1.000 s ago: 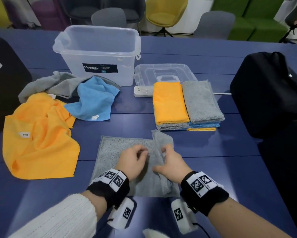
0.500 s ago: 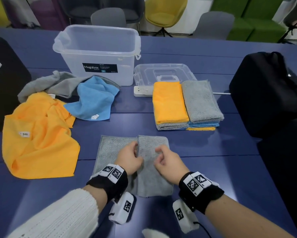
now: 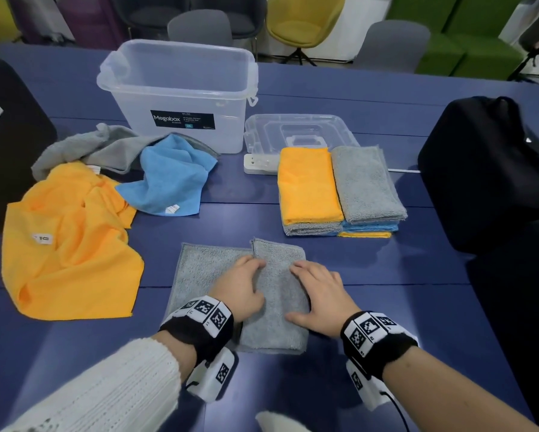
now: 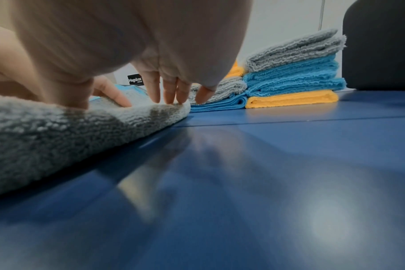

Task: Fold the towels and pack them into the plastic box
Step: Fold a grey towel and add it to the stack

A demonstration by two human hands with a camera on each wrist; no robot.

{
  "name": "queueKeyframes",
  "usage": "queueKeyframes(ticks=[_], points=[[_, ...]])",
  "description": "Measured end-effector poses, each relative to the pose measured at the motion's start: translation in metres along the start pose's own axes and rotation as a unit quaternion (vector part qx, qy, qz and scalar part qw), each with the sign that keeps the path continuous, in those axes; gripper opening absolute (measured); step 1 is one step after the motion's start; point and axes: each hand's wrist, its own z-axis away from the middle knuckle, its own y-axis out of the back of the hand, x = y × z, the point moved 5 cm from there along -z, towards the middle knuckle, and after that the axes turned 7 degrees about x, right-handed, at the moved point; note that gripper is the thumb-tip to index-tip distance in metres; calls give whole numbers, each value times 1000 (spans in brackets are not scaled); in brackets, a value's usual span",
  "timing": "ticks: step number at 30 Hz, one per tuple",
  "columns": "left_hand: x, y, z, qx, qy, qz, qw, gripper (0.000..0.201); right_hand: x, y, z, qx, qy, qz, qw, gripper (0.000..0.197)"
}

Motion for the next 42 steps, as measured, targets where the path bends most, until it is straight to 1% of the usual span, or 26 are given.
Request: queueKeyframes(ticks=[4, 7, 11, 15, 20, 21, 22, 23, 25, 26, 27, 29, 30, 31, 33, 36, 38, 39, 42], points=[[-5, -5, 4, -95, 12, -42, 995, 95, 3, -7, 0, -64, 11, 25, 998, 118], [-7, -6, 6, -123, 19, -50, 991, 107, 5, -12, 2, -97, 20, 50, 994, 130], [-6, -5, 10, -136, 15, -58, 989, 111, 6, -13, 5, -109, 36, 75, 991, 133], [-9, -7, 11, -144, 16, -90, 985, 116, 6, -15, 6, -116, 46, 100, 987, 134], [-9, -11, 13, -133, 21, -115, 984, 116, 7, -12, 6, -135, 49, 80, 986, 134], [-9, -12, 14, -132, 21, -114, 984, 115, 6, -9, 7, -132, 46, 60, 988, 131], [-10, -12, 14, -135, 22, -110, 985, 114, 6, -4, 7, -113, 42, 35, 992, 125], [-11, -12, 14, -139, 23, -103, 985, 114, 7, 2, 9, -78, 40, 13, 996, 114], [-13, -11, 13, -147, 23, -79, 986, 112, 4, 12, 20, 0, 68, -1, 998, 78], [-14, -10, 12, -148, 22, -69, 986, 110, 0, 12, 28, 17, 99, 12, 995, 63], [-15, -9, 11, -149, 22, -62, 987, 108, -4, 7, 37, 15, 128, 31, 991, 55], [-16, -9, 11, -151, 23, -59, 986, 107, -7, -6, 50, -6, 149, 63, 987, 53], [-15, -9, 10, -151, 26, -62, 986, 108, -7, -13, 53, -2, 151, 75, 986, 52], [-15, -9, 10, -150, 29, -65, 986, 108, -7, -17, 54, 11, 156, 87, 984, 49], [-15, -10, 11, -148, 34, -72, 986, 110, -10, -21, 52, 41, 172, 98, 979, 36], [-15, -11, 11, -145, 37, -80, 986, 110, -17, -23, 54, 71, 189, 89, 975, 20], [-16, -12, 11, -143, 37, -87, 985, 109, -17, -20, 55, 82, 173, 88, 977, 14], [-16, -12, 11, -142, 37, -92, 985, 109, -17, -19, 55, 91, 154, 96, 979, 12], [-16, -14, 11, -145, 39, -104, 983, 109, -17, -16, 53, 116, 74, 146, 980, 8]])
